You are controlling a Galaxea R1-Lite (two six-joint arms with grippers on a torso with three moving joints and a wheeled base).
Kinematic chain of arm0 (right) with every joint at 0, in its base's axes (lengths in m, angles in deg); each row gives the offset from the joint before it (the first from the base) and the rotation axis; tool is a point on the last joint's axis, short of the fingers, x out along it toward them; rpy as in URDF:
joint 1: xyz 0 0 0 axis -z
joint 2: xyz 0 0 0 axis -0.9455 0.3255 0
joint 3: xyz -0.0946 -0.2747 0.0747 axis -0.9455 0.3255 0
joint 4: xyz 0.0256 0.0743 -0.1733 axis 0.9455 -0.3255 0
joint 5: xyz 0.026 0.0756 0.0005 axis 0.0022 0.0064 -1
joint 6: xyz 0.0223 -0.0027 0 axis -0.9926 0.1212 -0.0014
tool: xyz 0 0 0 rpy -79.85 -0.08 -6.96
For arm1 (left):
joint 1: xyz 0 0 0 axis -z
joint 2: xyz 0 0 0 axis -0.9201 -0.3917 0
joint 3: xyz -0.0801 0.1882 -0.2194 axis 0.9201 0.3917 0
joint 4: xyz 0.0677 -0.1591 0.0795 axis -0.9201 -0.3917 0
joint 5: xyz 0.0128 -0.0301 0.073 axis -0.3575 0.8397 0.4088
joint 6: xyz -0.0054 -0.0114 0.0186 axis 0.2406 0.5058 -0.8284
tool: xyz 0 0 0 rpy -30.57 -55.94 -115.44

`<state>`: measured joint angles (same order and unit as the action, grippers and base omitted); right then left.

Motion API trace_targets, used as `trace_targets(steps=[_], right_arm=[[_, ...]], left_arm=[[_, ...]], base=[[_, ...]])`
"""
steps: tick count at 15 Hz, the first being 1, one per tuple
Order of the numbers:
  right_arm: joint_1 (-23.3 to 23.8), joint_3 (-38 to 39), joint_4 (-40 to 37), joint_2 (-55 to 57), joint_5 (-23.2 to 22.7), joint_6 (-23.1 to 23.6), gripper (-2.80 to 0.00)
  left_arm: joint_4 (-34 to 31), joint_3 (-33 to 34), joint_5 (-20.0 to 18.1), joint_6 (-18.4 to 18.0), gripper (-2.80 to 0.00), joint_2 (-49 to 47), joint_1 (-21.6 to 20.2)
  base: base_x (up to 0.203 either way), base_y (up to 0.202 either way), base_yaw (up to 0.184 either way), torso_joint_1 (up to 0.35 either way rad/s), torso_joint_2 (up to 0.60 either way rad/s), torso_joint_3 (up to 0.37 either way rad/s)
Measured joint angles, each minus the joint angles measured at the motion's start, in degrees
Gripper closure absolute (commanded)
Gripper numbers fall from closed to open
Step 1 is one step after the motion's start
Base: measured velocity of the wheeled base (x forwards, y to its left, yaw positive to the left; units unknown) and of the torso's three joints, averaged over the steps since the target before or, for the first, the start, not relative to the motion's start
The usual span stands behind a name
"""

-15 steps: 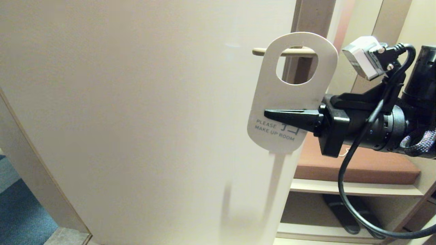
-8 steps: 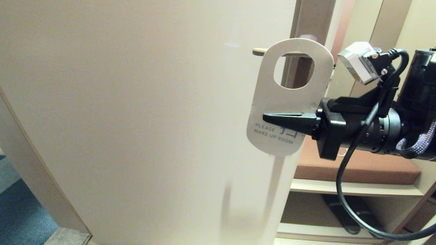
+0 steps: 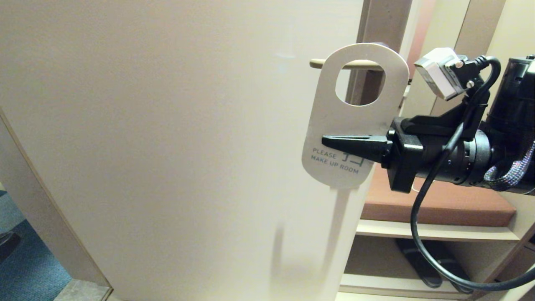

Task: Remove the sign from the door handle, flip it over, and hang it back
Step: Hand it to the other hand

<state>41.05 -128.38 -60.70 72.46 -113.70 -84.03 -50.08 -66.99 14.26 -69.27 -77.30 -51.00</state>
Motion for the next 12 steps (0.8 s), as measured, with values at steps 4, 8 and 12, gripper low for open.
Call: trace_targets(steps=[4, 8, 12], right_arm=[[0.0, -0.92, -0.02, 0.09, -0.09, -0.05, 0.0], [0.0, -2.21, -0.06, 0.63, -0.15, -0.05, 0.0], [0.0, -2.52, -0.11, 1.17, -0.15, -0.05, 0.0]], left_arm=[[5.59, -1.12, -5.49, 4.06, 0.0, -9.87, 8.66], [13.08, -1.47, -10.67, 4.59, 0.0, -18.99, 9.71], [19.0, -2.09, -14.03, 4.79, 0.0, -26.74, 9.81]], base=[[0.0, 0.0, 0.0, 0.0, 0.0, 0.0], [0.0, 0.0, 0.0, 0.0, 0.0, 0.0], [0.0, 0.0, 0.0, 0.0, 0.0, 0.0]])
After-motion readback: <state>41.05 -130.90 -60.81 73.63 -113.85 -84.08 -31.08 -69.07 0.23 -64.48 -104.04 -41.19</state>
